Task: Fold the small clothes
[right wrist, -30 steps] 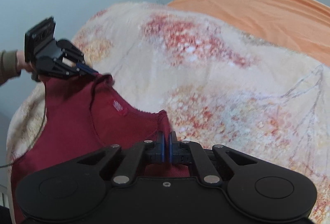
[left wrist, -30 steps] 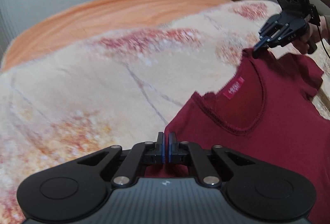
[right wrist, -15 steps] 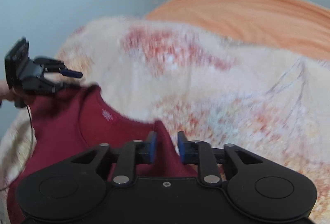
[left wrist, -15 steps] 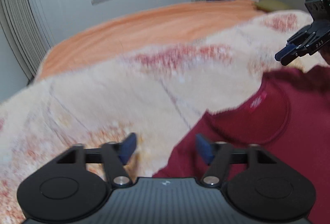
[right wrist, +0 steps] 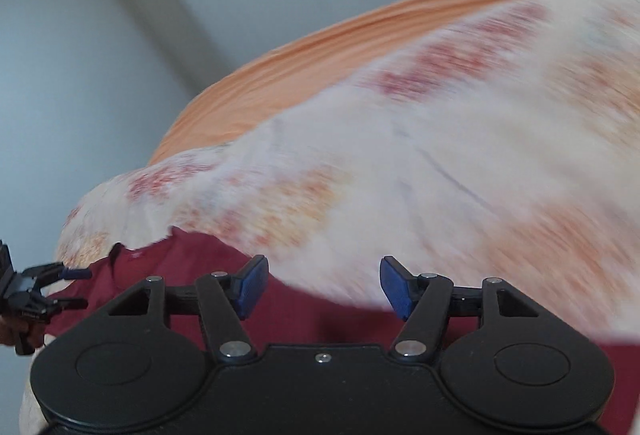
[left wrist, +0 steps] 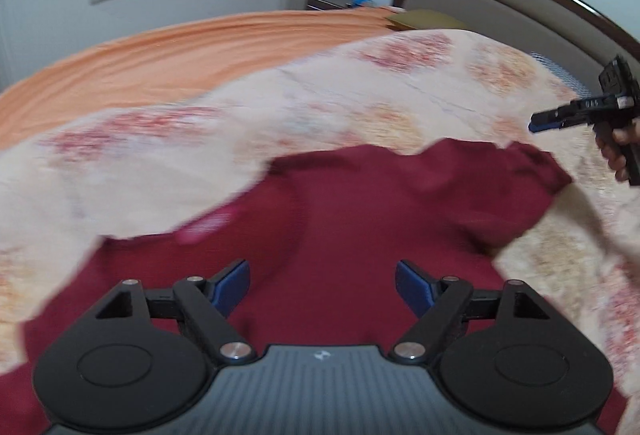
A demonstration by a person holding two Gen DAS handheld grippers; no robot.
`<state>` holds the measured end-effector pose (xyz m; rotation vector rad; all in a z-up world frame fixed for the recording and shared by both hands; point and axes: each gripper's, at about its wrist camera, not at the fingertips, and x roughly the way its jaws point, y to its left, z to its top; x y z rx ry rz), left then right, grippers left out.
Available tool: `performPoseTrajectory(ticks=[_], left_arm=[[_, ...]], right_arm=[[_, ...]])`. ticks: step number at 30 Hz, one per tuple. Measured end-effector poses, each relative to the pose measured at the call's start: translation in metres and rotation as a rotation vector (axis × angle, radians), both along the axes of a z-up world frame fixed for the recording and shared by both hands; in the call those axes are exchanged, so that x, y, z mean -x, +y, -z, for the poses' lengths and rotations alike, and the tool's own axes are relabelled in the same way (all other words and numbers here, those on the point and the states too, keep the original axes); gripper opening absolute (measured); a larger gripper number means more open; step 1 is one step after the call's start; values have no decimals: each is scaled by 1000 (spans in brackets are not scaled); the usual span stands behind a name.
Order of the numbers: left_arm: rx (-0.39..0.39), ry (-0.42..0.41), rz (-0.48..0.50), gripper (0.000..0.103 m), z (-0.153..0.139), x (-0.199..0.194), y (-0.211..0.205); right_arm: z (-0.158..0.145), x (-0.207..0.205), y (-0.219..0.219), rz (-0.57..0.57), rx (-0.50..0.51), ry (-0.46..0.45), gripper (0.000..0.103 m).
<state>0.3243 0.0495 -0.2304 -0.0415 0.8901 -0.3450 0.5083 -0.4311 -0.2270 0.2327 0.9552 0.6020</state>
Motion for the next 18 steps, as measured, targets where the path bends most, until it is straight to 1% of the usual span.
performPoseTrajectory(ticks=[3, 6, 7, 8, 10, 11, 12, 13, 15, 18], left_arm=[[43, 36, 66, 86, 3, -11, -53], [32, 65, 132, 86, 6, -21, -103], [24, 75, 150, 86, 7, -25, -119], [19, 85, 162, 86, 7, -28, -132], [6, 104, 181, 86, 6, -36, -155], [-5, 112, 187, 87, 6, -39, -165], [-16, 120, 192, 87, 5, -43, -174], [-26, 126, 195, 87, 5, -46, -181], [-48, 141, 192, 87, 5, -56, -195], [-71, 166, 173, 87, 7, -68, -210]], right_arm=[[-1, 35, -63, 101, 25, -1, 70], [1, 59, -118, 199, 20, 0, 71], [4, 65, -137, 229, 11, 1, 69], [7, 68, -151, 251, 4, 7, 67], [16, 70, -174, 286, -9, 26, 52], [22, 69, -183, 301, -18, 40, 48], [29, 67, -191, 317, -29, 57, 39], [38, 65, -197, 337, -46, 84, 34], [54, 58, -208, 358, -82, 130, 33], [75, 47, -210, 350, -112, 177, 30]])
